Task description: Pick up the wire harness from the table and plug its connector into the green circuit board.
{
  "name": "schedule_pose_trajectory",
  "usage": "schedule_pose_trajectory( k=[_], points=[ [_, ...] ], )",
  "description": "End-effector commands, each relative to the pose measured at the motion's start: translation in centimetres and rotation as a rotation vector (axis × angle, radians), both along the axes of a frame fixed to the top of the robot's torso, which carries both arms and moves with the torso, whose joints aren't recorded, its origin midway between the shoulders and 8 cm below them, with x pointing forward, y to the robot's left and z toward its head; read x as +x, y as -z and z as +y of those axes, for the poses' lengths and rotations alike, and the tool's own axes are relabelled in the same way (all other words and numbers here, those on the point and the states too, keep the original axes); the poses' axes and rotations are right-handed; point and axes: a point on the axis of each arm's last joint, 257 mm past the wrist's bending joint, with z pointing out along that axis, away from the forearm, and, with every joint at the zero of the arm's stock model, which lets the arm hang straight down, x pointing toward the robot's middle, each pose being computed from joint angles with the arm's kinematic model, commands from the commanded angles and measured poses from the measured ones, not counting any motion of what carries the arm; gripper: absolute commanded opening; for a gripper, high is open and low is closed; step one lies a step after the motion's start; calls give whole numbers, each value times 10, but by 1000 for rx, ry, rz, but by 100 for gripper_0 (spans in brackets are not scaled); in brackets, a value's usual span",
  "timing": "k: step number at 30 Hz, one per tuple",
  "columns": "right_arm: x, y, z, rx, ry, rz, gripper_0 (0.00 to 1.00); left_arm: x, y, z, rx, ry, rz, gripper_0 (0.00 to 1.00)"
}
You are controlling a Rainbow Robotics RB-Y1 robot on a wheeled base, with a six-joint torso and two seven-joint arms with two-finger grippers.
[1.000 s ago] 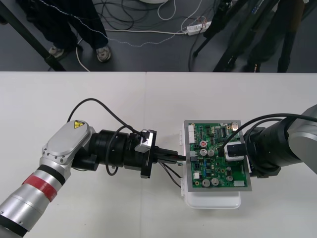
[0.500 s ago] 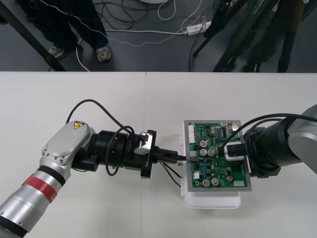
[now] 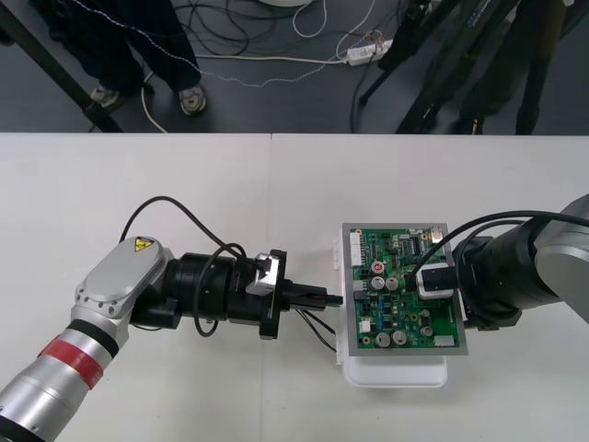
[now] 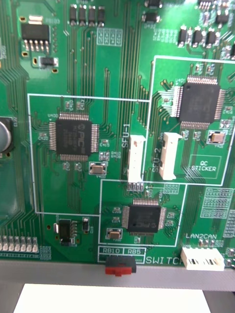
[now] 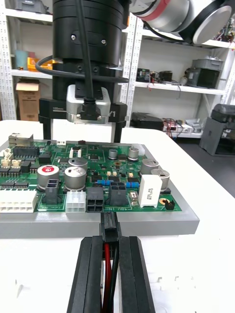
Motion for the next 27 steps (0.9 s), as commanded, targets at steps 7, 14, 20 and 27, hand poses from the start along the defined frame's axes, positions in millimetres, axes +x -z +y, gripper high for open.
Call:
schedule_pose_trajectory(
  k=[7, 14, 20, 27],
  points=[
    [2, -10, 19, 31, -11, -22, 100, 11, -21, -14, -85, -64, -58, 0],
    [2, -10, 19, 30, -10, -23, 100, 11, -20, -21, -86, -70, -58, 0],
    [3, -10, 18, 27, -9, -25, 100, 11, -16, -22, -70, -70, -63, 0],
    [3, -10, 16, 22, -7, -25, 100, 11, -14, -22, -64, -69, -63, 0]
  ],
)
